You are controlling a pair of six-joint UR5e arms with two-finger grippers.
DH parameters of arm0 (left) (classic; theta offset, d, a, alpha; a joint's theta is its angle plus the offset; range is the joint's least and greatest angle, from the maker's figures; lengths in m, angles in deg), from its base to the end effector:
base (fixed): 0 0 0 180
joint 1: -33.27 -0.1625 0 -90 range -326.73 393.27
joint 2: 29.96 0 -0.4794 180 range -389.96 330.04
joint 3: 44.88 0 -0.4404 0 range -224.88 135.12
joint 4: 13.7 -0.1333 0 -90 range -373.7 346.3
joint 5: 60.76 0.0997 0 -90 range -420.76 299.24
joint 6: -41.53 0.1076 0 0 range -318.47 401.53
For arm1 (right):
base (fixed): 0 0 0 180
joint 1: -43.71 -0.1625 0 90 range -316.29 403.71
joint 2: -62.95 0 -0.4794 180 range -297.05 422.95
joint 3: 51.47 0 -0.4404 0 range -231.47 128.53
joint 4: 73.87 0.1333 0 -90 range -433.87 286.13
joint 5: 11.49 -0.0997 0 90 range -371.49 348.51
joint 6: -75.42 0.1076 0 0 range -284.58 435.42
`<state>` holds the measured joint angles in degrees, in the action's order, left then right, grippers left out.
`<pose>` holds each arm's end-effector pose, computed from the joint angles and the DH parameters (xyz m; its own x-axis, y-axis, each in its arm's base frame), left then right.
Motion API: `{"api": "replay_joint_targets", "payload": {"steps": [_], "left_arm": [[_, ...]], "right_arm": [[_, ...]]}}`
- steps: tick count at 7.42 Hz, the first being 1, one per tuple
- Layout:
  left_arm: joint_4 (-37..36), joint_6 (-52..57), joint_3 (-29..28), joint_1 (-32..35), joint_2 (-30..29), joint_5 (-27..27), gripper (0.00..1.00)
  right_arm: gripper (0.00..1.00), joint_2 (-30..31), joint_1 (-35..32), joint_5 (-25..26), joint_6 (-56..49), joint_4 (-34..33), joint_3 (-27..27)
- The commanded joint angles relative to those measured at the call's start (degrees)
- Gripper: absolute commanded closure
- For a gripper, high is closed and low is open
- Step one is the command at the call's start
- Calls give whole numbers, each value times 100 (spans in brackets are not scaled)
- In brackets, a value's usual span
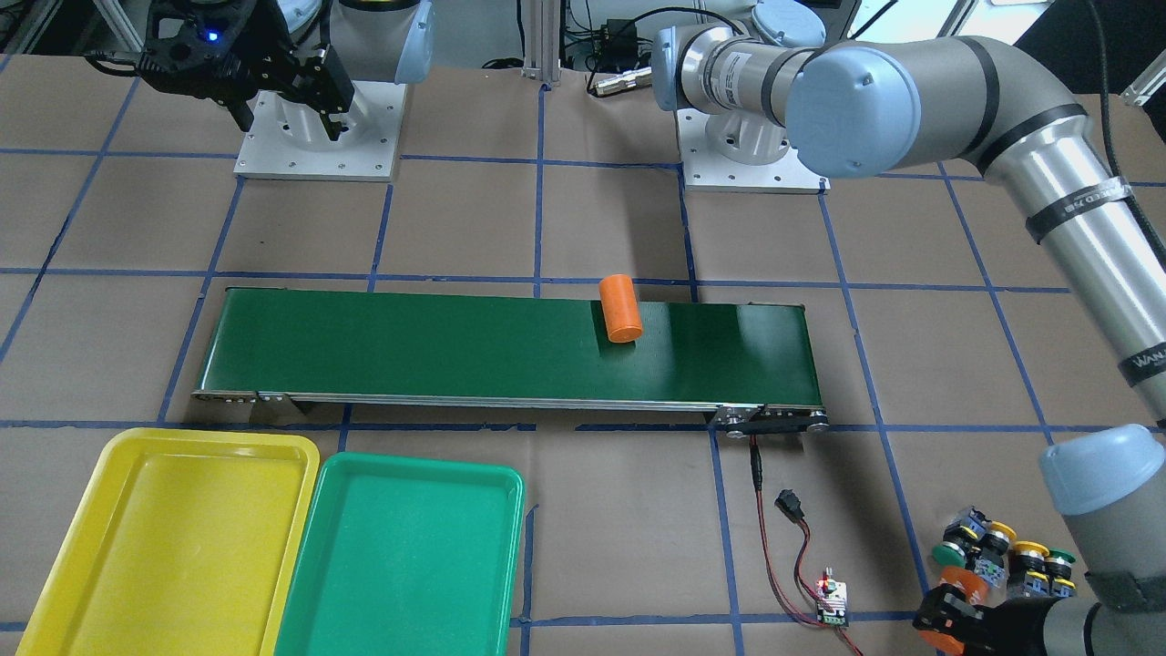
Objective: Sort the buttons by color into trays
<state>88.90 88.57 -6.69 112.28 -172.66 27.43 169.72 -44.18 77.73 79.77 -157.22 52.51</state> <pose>0.0362 -0.9032 0.3183 -0.8034 0.5638 0.1916 0.5907 0.7953 0.1365 0.1202 -0.3985 0.5289 -0.9935 0.1132 -0.0084 0.1124 0.9913 0.0682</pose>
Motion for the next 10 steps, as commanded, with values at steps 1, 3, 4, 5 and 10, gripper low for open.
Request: {"api": "replay_joint_targets", "payload": {"steps": [1, 3, 4, 5, 10], "left_arm": [[1407, -46, 293, 664, 705, 258, 100], [1387, 41, 1291, 1088, 1390, 621, 100], [1168, 381, 1923, 1098, 1724, 630, 100], [566, 1011, 2643, 959, 1971, 647, 100], [-2187, 2606, 5845, 966, 3447, 217, 100]], "right_arm": [[0, 2, 0, 8, -5, 3, 8], [0, 2, 0, 8, -5, 3, 8], [0, 2, 0, 16, -5, 3, 8], [0, 2, 0, 25, -5, 3, 8], [0, 116, 0, 52, -40, 38, 8]]}}
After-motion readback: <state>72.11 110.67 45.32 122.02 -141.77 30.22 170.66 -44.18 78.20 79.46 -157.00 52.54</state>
